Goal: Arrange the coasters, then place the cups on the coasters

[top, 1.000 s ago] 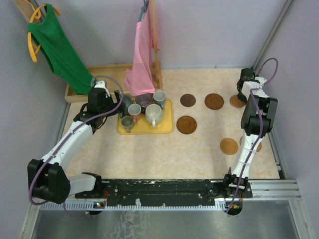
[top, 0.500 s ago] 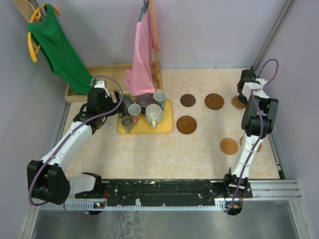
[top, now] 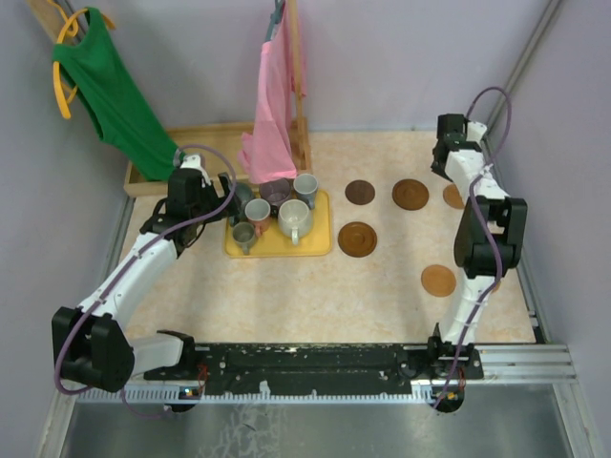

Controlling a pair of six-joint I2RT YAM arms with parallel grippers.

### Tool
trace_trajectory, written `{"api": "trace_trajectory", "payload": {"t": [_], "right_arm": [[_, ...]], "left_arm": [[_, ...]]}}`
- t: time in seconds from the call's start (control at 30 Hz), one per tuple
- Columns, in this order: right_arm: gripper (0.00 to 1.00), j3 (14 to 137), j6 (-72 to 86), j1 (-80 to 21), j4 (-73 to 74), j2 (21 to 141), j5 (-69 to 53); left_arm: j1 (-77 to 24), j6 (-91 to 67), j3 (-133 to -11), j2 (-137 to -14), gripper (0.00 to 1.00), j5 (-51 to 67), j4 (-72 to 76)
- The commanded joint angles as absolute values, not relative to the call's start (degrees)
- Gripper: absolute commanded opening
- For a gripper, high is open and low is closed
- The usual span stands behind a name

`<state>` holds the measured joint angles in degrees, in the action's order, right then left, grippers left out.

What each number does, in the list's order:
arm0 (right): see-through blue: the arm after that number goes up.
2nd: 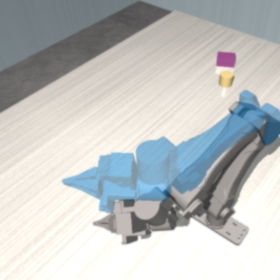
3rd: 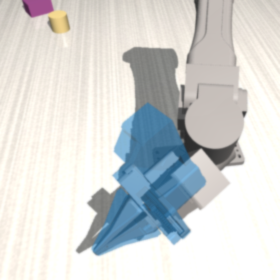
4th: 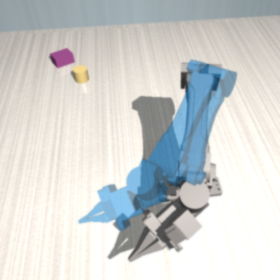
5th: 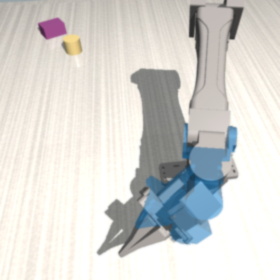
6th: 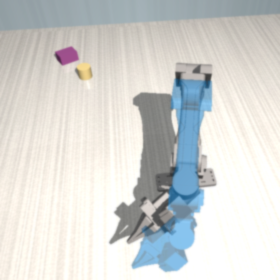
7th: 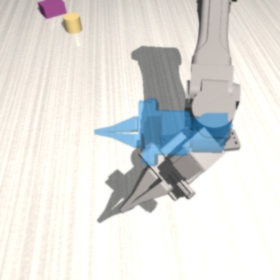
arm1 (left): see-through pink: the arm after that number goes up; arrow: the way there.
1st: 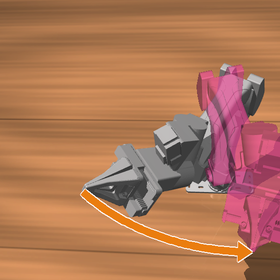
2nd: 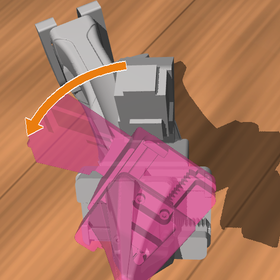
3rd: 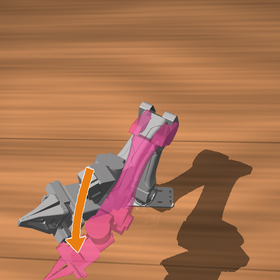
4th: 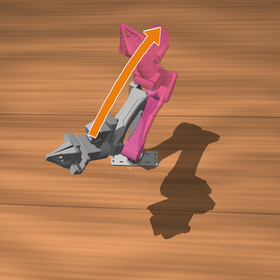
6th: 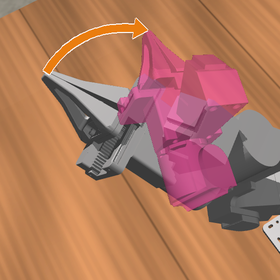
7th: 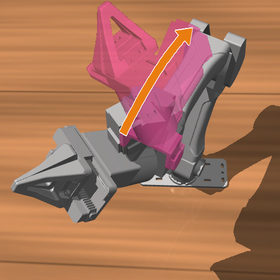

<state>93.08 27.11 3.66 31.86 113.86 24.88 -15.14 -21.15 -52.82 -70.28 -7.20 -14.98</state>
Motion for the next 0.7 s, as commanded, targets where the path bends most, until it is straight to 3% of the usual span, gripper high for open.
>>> {"api": "trace_trajectory", "payload": {"t": [0.0, 0.67], "right_arm": [[0.21, 89.43, 27.09, 1.97, 31.43, 104.69, 22.58], [0.18, 54.72, 38.12, -1.91, 38.87, 74.13, 10.62]], "left_arm": [[-15.86, -20.51, -53.45, -68.75, 1.00, -6.58, -14.24], [-21.74, -21.31, -52.90, -71.48, 1.00, -6.29, -13.18]]}}
